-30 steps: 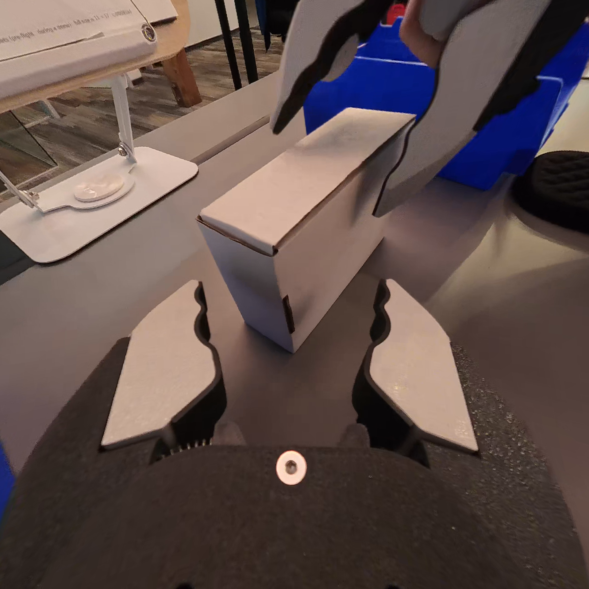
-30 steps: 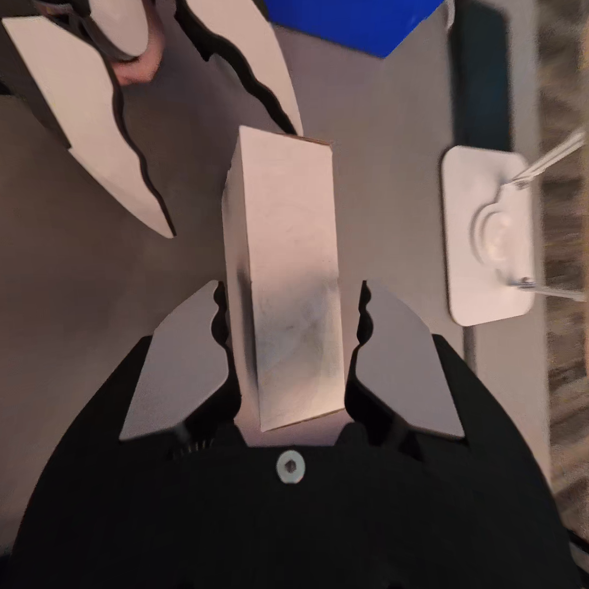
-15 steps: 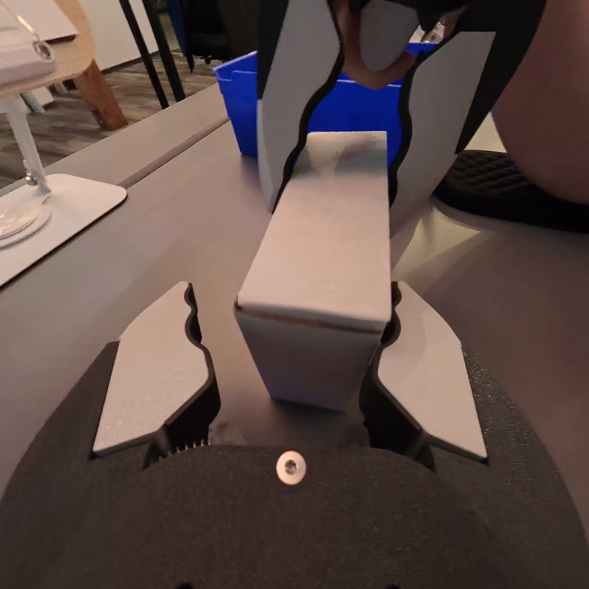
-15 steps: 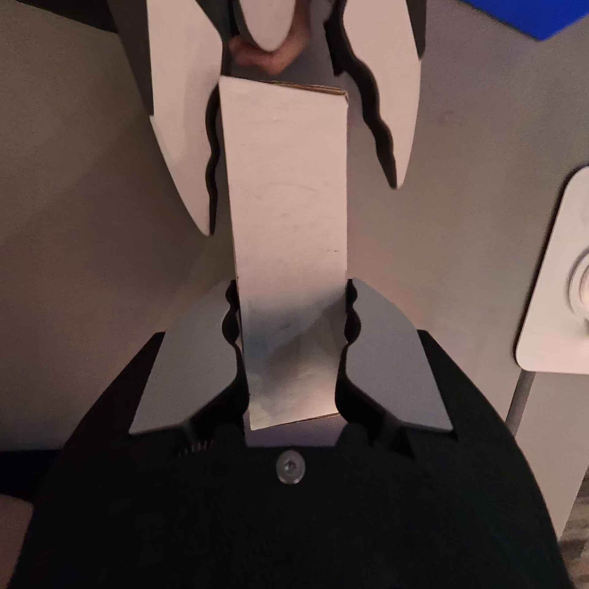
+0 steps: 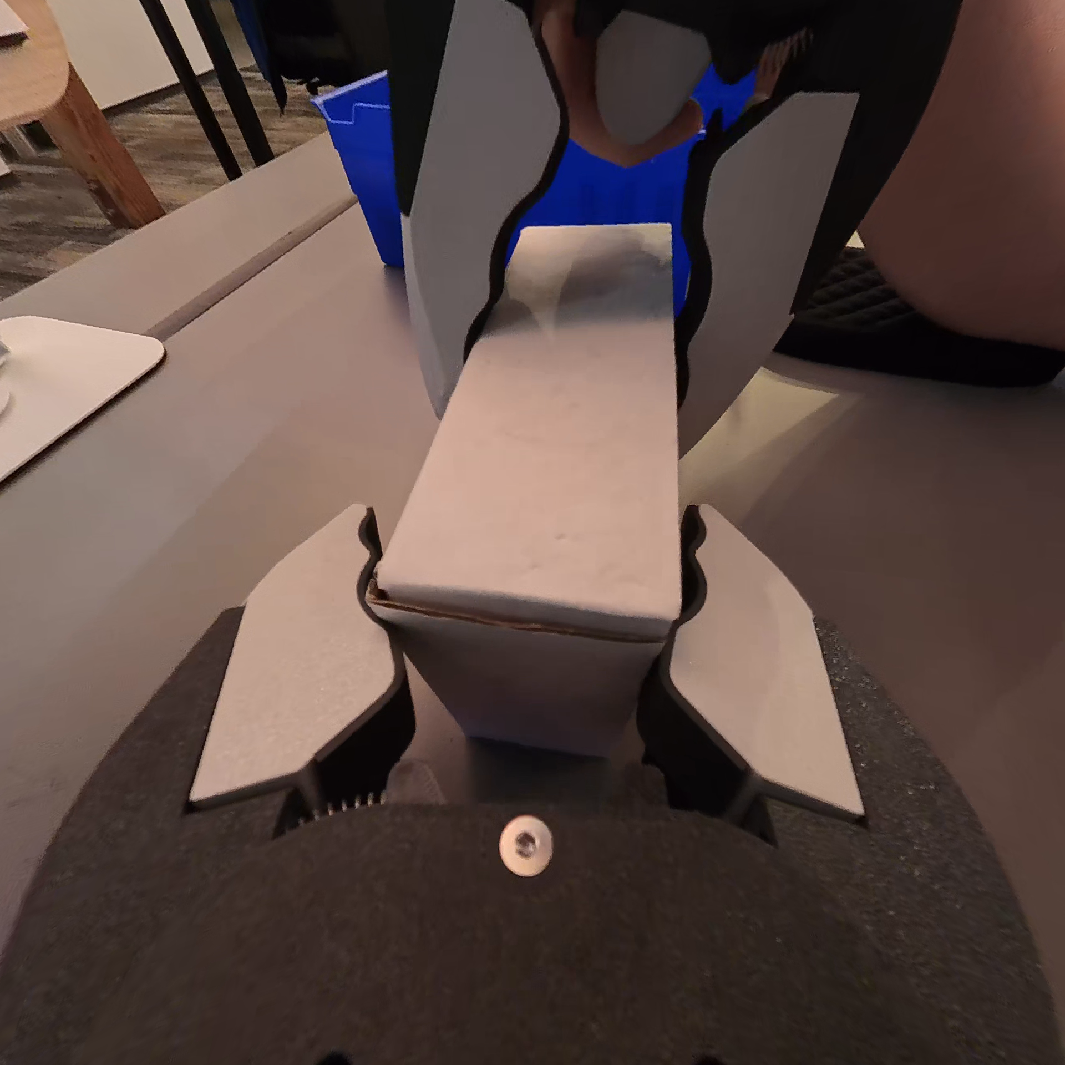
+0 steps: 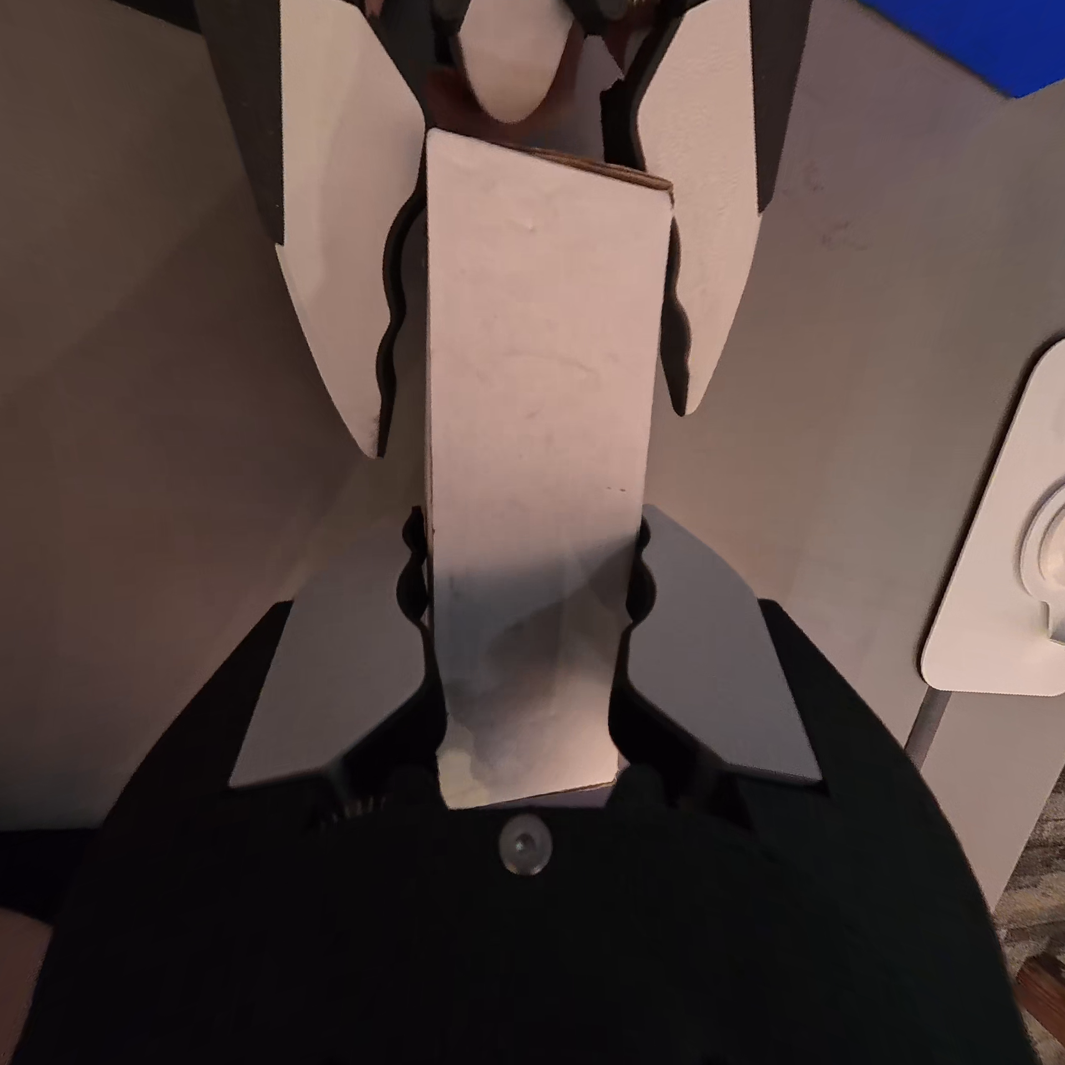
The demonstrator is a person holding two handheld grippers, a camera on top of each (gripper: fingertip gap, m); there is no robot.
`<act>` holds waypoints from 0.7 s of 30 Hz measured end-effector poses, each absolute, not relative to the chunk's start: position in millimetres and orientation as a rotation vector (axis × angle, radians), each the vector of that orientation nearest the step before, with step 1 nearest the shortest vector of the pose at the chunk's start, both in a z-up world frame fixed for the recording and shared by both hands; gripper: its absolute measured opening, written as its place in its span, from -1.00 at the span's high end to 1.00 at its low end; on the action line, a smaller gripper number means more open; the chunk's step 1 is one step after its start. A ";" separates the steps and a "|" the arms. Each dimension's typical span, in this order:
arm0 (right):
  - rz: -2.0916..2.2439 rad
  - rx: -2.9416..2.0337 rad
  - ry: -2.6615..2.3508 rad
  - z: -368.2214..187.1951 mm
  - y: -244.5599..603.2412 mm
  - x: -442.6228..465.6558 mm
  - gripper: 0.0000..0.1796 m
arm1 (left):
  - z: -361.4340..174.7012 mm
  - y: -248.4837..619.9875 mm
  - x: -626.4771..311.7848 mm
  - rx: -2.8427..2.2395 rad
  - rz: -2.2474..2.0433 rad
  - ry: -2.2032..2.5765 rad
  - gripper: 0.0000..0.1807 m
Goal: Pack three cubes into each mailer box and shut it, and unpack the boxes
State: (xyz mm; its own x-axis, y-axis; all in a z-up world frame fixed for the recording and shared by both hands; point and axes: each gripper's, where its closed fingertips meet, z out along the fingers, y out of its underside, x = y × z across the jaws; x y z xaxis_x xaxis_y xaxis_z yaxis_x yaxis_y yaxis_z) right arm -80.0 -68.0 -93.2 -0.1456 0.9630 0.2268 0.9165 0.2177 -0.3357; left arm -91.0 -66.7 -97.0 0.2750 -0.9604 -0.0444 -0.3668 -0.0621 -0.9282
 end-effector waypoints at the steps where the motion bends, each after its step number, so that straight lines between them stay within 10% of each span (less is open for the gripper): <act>1: 0.169 -1.737 -2.110 -93.1 -68.2 -80.1 0.23 | -96.9 -66.9 -91.0 -1.607 -0.794 1.253 -0.09; 21: 0.143 -1.791 -2.107 -92.5 -68.7 -70.9 0.24 | -100.3 -72.4 -92.0 -1.643 -0.796 1.288 0.04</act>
